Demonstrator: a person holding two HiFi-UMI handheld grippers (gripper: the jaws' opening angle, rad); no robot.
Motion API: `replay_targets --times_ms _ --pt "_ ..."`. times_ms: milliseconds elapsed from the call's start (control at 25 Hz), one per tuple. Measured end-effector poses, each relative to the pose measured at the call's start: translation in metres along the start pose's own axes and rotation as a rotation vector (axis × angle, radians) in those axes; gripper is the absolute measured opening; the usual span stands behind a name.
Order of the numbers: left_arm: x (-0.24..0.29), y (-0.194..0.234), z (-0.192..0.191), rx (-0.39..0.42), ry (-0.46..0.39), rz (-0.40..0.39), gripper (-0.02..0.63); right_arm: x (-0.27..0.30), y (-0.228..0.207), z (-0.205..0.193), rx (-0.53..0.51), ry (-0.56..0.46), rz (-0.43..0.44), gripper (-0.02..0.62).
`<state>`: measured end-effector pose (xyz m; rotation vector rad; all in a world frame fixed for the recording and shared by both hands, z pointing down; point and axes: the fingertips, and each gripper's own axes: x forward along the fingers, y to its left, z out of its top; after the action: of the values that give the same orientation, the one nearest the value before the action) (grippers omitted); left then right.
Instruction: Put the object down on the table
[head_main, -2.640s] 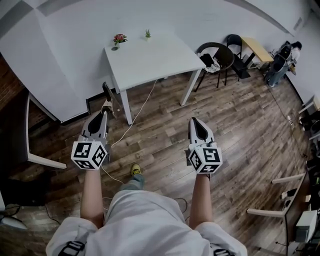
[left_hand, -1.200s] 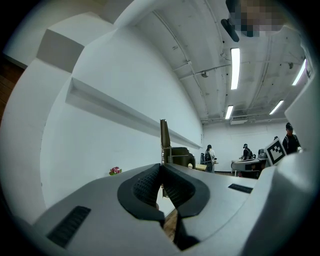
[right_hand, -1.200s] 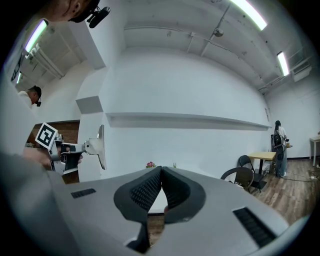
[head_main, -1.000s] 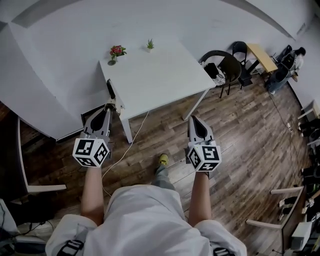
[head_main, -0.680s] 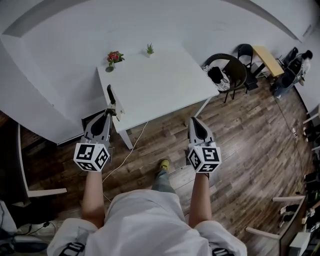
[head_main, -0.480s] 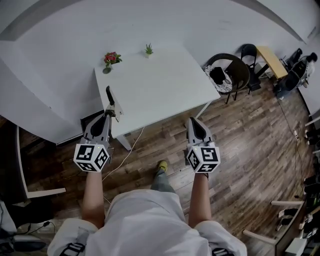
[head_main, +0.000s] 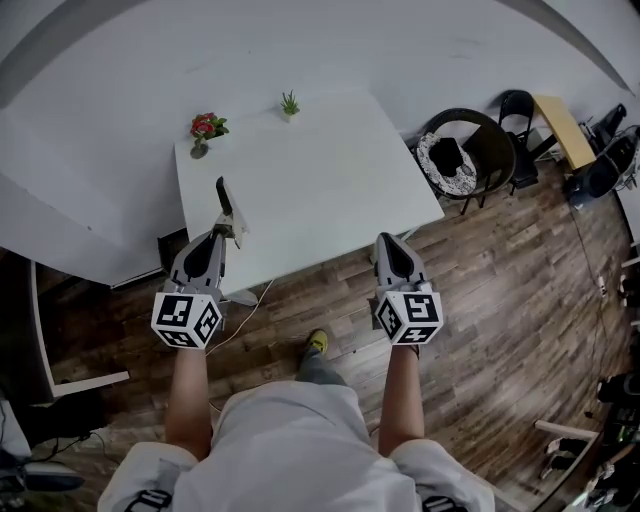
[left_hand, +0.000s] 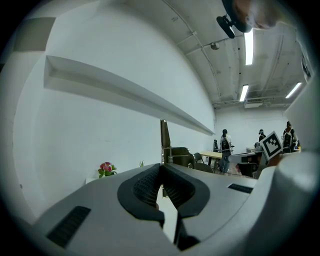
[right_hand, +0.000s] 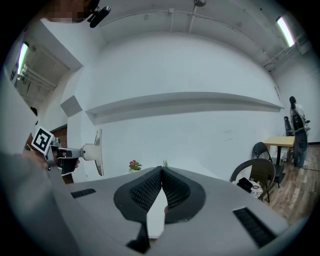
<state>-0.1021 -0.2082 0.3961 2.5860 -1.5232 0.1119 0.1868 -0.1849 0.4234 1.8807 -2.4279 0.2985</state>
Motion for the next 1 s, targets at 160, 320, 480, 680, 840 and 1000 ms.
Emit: replay_targets --times_ms 160,320,480,680,840,1000 --pt "0.029 -0.007 0.002 -0.001 0.003 0.028 0.021 0.022 -0.027 0.005 -0.004 0.0 0.028 0.008" --pt "0.053 -0.018 0.007 0.006 0.001 0.047 0.021 0.037 -0.053 0.013 -0.003 -0.007 0.044 0.008" --pt "0.069 -0.028 0.009 0.014 0.003 0.061 0.021 0.047 -0.071 0.018 -0.001 -0.012 0.062 0.008" --pt "0.081 -0.035 0.009 0.027 0.014 0.072 0.021 0.057 -0.08 0.02 0.007 -0.014 0.084 0.008" --pt "0.082 -0.035 0.01 0.033 0.017 0.081 0.021 0.064 -0.08 0.02 0.013 -0.013 0.101 0.008" --pt "0.085 -0.029 0.011 0.036 0.023 0.086 0.021 0.071 -0.079 0.023 0.012 -0.016 0.107 0.008"
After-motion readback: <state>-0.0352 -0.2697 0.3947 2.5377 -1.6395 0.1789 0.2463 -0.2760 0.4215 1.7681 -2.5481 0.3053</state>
